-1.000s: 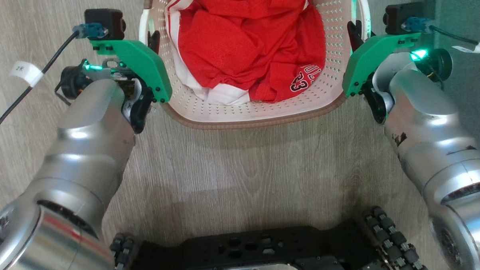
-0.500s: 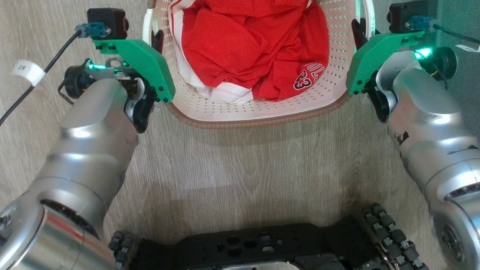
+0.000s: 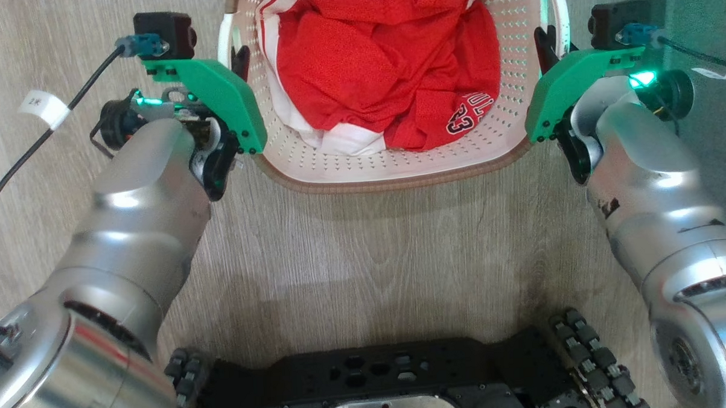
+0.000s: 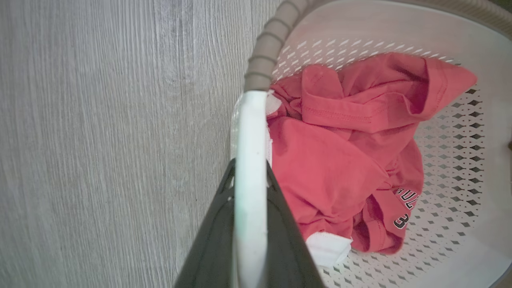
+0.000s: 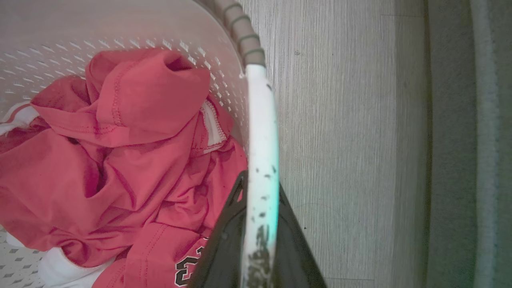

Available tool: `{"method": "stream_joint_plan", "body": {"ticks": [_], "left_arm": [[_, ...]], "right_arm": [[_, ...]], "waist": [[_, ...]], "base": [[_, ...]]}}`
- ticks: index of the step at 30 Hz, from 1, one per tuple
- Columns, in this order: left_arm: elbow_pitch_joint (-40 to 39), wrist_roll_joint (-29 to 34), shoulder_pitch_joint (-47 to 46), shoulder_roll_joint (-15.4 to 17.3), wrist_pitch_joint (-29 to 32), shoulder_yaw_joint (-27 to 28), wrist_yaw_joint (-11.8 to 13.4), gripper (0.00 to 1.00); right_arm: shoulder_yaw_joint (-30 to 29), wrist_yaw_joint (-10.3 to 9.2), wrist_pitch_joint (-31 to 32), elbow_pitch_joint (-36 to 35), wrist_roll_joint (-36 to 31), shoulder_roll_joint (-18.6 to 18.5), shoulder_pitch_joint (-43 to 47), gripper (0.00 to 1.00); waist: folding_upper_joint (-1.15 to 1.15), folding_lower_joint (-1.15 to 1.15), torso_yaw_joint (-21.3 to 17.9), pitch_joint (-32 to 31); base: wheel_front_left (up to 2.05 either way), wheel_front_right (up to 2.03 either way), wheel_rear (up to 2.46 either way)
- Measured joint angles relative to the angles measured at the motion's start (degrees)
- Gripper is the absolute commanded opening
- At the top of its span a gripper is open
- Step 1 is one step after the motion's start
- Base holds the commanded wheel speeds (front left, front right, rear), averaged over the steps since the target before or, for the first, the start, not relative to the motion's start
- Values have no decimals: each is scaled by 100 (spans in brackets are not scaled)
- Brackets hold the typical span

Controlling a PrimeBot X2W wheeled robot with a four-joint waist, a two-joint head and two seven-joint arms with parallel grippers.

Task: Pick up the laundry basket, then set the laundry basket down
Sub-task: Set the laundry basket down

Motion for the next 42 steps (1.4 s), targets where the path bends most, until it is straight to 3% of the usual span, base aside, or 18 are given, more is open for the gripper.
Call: {"method": "stream_joint_plan", "body": {"ticks": [3,4,5,6,11,22,26,32,35,42], "left_arm": [[-10,-94,0,1,104,-8,0,0],[-23,-126,0,1,109,-5,1,33],[-44,-167,0,3,175,-10,-1,100],[-80,-191,1,8,245,-31,-1,100],[-107,-227,1,85,258,-90,-1,100],[-135,-389,11,126,100,-145,-1,100],[-172,-392,41,164,-248,-186,-1,100],[-325,-261,256,290,-514,-246,-1,100],[-712,65,238,459,-515,147,35,100],[-2213,1493,785,748,-549,1562,568,100]], "right_arm": [[22,10,1,4,10,0,0,0],[66,10,0,3,54,-2,0,0],[111,10,1,-4,121,-15,1,52],[136,2,0,-13,278,-35,1,100],[461,-62,0,-110,760,-243,2,100],[1125,-62,0,-177,1267,-242,12,100],[1085,-62,-2,-354,1177,-243,53,100],[468,-62,-10,-1443,583,-252,480,100],[102,-62,-10,-1984,282,-255,913,100],[-400,-63,-10,-3254,-170,-248,1615,100]], "waist": [[0,0,-4,-7],[0,0,3,-4],[0,0,9,-4],[0,0,20,-6],[0,0,41,-13],[0,0,-10,-152],[0,0,-22,-392],[0,0,-34,-879],[0,0,-16,-1106],[0,0,79,-1582]], "base": [[0,0,0],[0,0,0],[0,0,0],[0,0,0],[0,0,0],[0,0,0],[0,0,0],[0,0,0],[0,0,0],[0,0,0]]}}
